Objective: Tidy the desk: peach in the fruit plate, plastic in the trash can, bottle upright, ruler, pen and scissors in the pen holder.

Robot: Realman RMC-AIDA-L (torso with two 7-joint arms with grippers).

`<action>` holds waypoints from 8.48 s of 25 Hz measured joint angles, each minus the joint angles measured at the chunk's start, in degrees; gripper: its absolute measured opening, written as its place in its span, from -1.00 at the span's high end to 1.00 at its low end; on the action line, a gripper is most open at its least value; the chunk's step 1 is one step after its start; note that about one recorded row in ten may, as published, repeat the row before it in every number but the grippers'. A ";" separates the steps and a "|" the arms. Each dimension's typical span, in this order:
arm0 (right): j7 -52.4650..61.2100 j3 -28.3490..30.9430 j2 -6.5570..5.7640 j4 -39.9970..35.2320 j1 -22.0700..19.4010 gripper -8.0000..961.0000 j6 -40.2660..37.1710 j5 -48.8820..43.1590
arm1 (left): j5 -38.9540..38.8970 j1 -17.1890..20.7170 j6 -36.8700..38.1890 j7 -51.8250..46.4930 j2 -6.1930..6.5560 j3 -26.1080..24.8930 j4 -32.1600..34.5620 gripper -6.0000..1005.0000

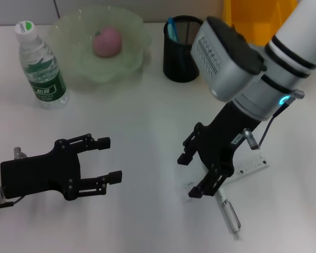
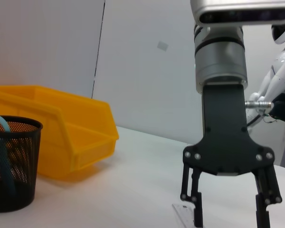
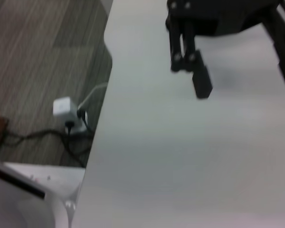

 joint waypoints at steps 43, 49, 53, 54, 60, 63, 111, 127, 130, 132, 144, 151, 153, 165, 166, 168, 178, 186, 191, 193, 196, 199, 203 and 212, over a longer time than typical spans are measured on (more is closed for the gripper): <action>0.42 -20.13 0.69 0.09 -0.54 -0.30 12.51 1.05 | -0.96 -0.33 -0.41 -0.14 -0.01 -0.18 -1.32 -0.61; 0.45 -19.66 0.69 0.03 -0.64 0.18 12.73 1.15 | -0.94 -0.33 -0.41 -0.14 0.00 -0.18 -1.41 -0.61; 0.87 -18.71 0.67 -0.53 -0.64 0.19 12.24 1.33 | -0.94 -0.33 -0.41 -0.14 0.00 -0.18 -1.41 -0.61; 0.87 -18.71 0.67 -0.53 -0.64 0.18 12.24 1.33 | -0.94 -0.33 -0.41 -0.14 0.00 -0.18 -1.41 -0.61; 2.47 -8.20 0.19 -1.05 -0.15 0.18 10.83 1.42 | -0.94 -0.33 -0.16 -0.17 0.00 -0.18 -1.41 -0.61; 2.74 0.91 -0.03 -1.55 -0.18 0.18 10.15 1.21 | -0.94 -0.42 -0.05 -0.58 -0.01 -0.12 -1.41 -0.61; -35.16 29.15 0.00 19.01 -10.37 0.14 35.30 59.74 | -19.12 1.27 -6.34 2.47 -7.34 -0.78 3.63 -0.61; -46.64 29.12 0.41 27.96 -6.15 0.13 38.87 65.09 | -21.71 1.52 -6.68 2.32 -7.25 -0.88 3.78 -0.61; -46.71 29.22 0.43 27.98 -6.19 0.13 39.19 65.16 | -21.72 1.52 -6.73 2.32 -7.25 -0.88 3.78 -0.61; -46.72 29.16 0.43 27.99 -6.18 0.13 39.52 65.22 | -21.77 1.45 -6.81 2.32 -7.25 -0.88 3.78 -0.61; -46.78 28.99 0.42 27.99 -5.54 0.12 41.69 65.09 | -21.78 1.27 -7.59 2.32 -7.11 -0.88 3.78 -0.61; -46.81 27.73 0.42 28.52 -5.20 0.11 42.33 65.09 | -21.95 1.12 -9.14 2.32 -7.12 -2.20 3.78 -0.61; -46.81 27.37 0.42 28.61 -5.14 0.11 42.35 65.16 | -21.95 1.01 -9.25 2.32 -7.15 -2.25 3.78 -0.61; -48.20 27.39 0.42 30.60 -4.35 0.10 42.47 65.19 | -21.95 0.99 -9.36 2.27 -7.15 -2.37 3.97 -0.61; -48.45 27.40 0.43 30.73 -4.31 0.10 42.47 65.19 | -21.94 0.99 -9.35 2.26 -7.16 -2.37 3.97 -0.61; -48.64 27.33 0.47 30.94 -4.25 0.10 42.50 65.20 | -21.94 1.08 -9.32 2.25 -7.19 -2.38 4.10 -0.61; -48.92 27.33 0.52 31.45 -4.23 0.09 43.12 65.22 | -21.95 1.42 -9.56 2.23 -7.13 -2.37 4.37 -0.61; -48.97 27.34 0.52 31.47 -4.24 0.09 43.12 65.22 | -21.94 1.47 -9.56 2.17 -7.12 -2.37 4.40 -0.61; -48.99 27.80 0.51 31.13 -4.30 0.08 42.97 65.22 | -21.95 1.52 -9.50 2.14 -7.12 -2.38 4.39 -0.61; -48.99 27.91 0.50 30.89 -4.32 0.08 42.78 65.22 | -21.94 1.52 -9.48 2.14 -7.12 -2.38 4.39 -0.61; -48.80 27.95 0.49 30.53 -4.32 0.08 42.72 65.29 | -21.94 1.52 -9.50 2.12 -7.12 -2.37 4.38 -0.61; -48.66 27.92 0.46 30.37 -4.27 0.08 42.83 65.87 | -21.94 1.52 -9.63 2.07 -7.12 -2.37 4.36 -0.61; -48.60 27.61 0.36 30.42 -3.87 0.07 43.95 66.07 | -21.95 1.48 -9.69 1.65 -6.90 -2.37 4.38 -0.61; -48.54 27.50 0.51 31.93 -3.06 0.07 45.32 66.11 | -21.94 1.32 -9.32 0.06 -6.26 -2.37 4.40 -0.61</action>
